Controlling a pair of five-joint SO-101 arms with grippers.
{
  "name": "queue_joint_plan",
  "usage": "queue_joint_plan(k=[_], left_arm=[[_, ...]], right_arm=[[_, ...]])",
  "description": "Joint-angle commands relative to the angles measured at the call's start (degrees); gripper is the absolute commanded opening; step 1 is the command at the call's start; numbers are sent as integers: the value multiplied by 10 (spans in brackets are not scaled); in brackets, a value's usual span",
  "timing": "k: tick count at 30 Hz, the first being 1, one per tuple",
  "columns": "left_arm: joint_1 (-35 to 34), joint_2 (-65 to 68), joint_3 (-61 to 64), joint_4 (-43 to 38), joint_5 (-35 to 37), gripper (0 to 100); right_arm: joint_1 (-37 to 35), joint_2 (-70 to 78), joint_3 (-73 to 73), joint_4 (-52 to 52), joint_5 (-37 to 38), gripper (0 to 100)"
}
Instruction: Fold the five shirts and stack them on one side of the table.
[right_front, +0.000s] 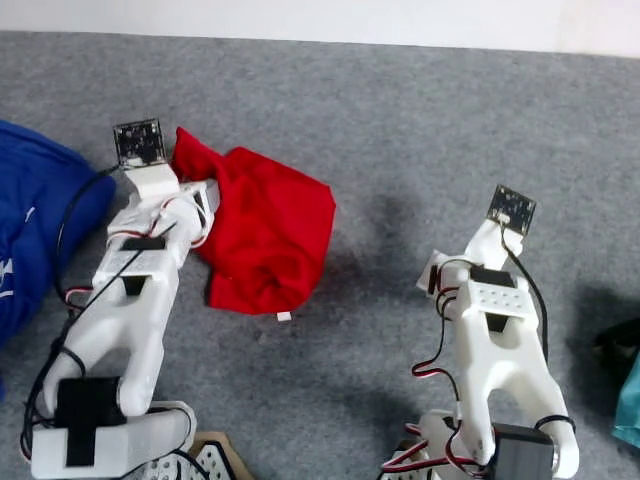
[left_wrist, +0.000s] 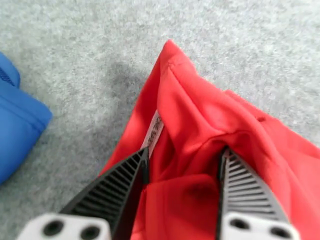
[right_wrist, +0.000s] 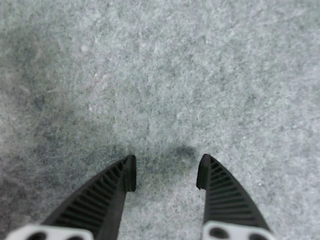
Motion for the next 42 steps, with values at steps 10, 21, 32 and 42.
queue_joint_plan(k=[10,21,32,42], left_arm=[[-26,-91,-169,236,85,235],[-45,-95,-225,419,117,235],[-135,-91,-157,431,118,235],[-56,-21,-131,316,117,235]], right_arm=[[-4,-16,-4,-10,-1,202],[-4,-16,-4,-9,-1,202],[-4,-16,-4,-9,-1,202],[-5,-17,-4,-9,-1,202]])
